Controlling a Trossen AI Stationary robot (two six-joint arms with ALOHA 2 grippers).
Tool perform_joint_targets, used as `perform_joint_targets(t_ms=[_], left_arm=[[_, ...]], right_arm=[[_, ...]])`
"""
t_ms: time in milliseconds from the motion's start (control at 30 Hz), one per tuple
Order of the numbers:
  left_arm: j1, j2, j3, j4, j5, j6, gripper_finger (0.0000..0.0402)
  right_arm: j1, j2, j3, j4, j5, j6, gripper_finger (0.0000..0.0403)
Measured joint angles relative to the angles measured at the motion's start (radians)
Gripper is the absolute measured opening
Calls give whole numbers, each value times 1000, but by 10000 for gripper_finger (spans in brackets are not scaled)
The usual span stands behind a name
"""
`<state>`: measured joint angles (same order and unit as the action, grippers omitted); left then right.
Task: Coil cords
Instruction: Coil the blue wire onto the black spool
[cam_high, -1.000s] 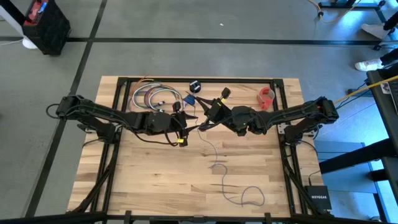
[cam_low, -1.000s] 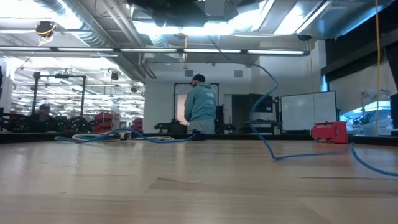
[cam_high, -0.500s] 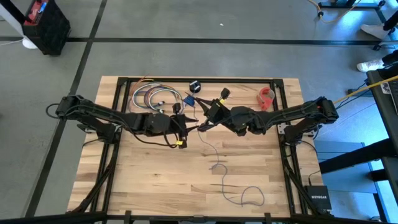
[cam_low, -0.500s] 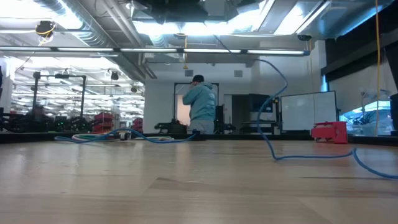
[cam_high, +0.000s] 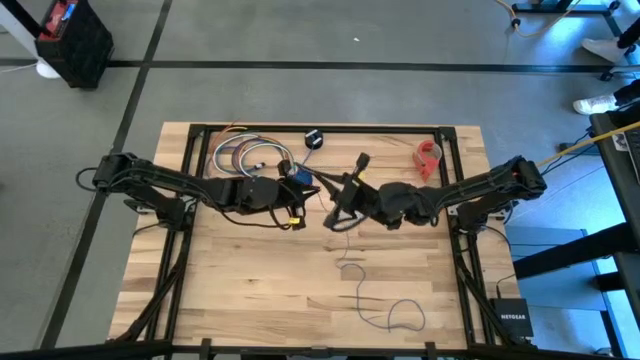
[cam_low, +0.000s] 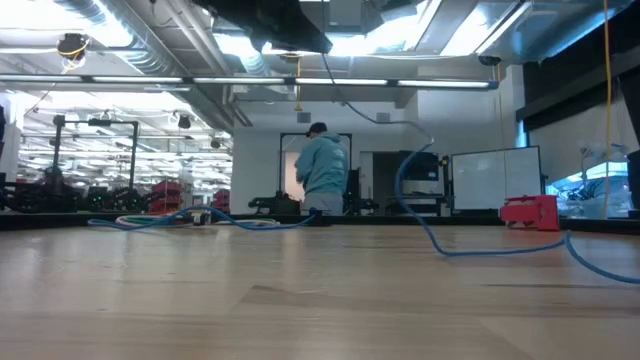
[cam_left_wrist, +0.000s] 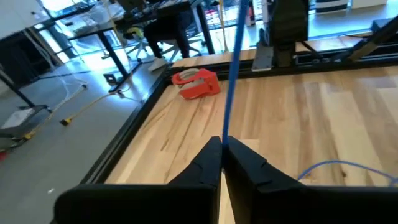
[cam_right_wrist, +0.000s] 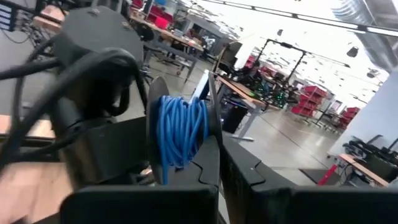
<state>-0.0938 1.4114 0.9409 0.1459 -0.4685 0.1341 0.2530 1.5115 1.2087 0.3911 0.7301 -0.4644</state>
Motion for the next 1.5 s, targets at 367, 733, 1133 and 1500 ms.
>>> perform_joint_targets(t_ms=[367,733,1133,1500], left_arm=[[1,-134,-2,-181,-74,28,7],[0,-257,-2,-229,-86,13,9],[-35,-245,-3,-223,-94,-101,9],[-51,-136,1,-83,-94,-108,12]], right_arm=[[139,-24,5,-229,153,46,5],[86,-8,6,-537,157,284,5],[-65,109,6,-503,148,304,5],[-133,125,1,-352,63,269,5]])
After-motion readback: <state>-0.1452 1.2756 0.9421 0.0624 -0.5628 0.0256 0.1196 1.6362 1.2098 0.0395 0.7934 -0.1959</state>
